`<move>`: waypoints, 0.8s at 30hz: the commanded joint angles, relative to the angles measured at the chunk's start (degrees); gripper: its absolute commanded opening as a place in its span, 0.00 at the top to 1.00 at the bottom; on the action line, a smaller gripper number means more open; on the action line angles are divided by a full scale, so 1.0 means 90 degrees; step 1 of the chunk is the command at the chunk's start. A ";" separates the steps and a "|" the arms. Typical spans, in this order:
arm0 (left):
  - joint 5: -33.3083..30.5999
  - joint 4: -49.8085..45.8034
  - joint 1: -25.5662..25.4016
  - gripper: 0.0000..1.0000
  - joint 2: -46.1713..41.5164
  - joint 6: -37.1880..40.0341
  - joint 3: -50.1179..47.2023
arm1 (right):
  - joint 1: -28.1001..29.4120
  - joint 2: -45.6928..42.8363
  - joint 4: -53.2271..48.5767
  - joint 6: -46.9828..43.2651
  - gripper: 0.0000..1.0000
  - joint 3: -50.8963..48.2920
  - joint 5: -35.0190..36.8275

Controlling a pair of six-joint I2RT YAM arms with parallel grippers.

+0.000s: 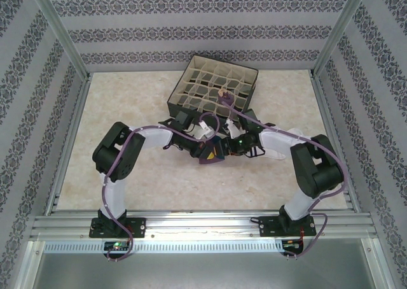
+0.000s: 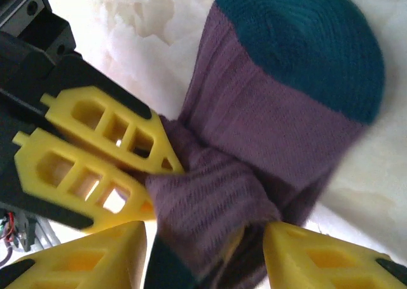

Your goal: Roll the socks

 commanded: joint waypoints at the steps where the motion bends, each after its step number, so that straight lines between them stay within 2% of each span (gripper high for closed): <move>1: -0.0450 -0.1284 -0.0044 0.91 0.0632 -0.0397 -0.0162 | 0.0121 0.0293 0.0033 -0.0032 0.49 0.0339 0.0153; 3: -0.0528 -0.1264 -0.0044 0.90 0.0700 -0.0481 -0.0113 | 0.0183 0.0477 -0.0119 -0.0075 0.53 0.0462 0.0255; 6: -0.0653 -0.1169 -0.0045 0.88 0.0635 -0.0440 -0.0157 | 0.0225 0.0652 -0.0285 -0.0008 0.65 0.0435 0.0466; 10: -0.0924 -0.0745 -0.0044 0.77 0.0132 -0.0114 -0.0570 | 0.0225 0.0712 -0.0508 0.0083 0.81 0.0261 0.0908; 12: -0.1016 -0.0258 -0.0045 0.72 -0.0349 0.0091 -0.0950 | 0.0222 0.0741 -0.0613 0.0078 0.85 0.0168 0.1086; 17: -0.1257 0.1070 -0.0053 0.65 -0.1677 0.0681 -0.1922 | 0.0215 0.0967 -0.0636 0.0154 0.88 0.0065 0.1185; 20: -0.1722 0.2225 -0.0141 0.60 -0.2486 0.1021 -0.2740 | 0.0225 0.1099 -0.0617 0.0211 0.89 0.0093 0.1144; 24: -0.2573 0.3846 -0.0572 0.48 -0.3323 0.2000 -0.3872 | 0.0234 0.1179 -0.0698 0.0205 0.90 0.0180 0.1097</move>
